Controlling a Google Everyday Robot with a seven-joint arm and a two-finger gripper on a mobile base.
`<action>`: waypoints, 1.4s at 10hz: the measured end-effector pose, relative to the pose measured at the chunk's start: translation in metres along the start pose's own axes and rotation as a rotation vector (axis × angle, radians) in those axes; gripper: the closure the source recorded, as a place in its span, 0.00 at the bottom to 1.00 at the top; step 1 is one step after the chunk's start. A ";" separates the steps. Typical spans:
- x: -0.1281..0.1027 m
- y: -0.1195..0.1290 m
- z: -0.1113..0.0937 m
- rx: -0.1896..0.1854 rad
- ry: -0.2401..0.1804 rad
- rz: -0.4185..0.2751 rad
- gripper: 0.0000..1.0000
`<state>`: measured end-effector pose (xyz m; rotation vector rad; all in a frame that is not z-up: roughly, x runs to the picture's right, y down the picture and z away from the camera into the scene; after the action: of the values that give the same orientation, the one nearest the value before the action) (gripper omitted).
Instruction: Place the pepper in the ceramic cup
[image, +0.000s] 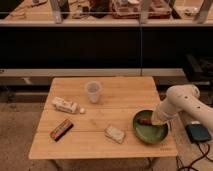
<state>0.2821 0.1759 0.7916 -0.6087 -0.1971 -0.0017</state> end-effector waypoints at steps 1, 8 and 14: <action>0.004 -0.003 0.004 0.015 0.010 0.007 0.24; 0.000 -0.008 0.024 0.036 0.029 0.008 0.24; -0.001 -0.010 0.034 0.027 0.024 0.017 0.24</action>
<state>0.2743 0.1865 0.8244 -0.5828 -0.1688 0.0103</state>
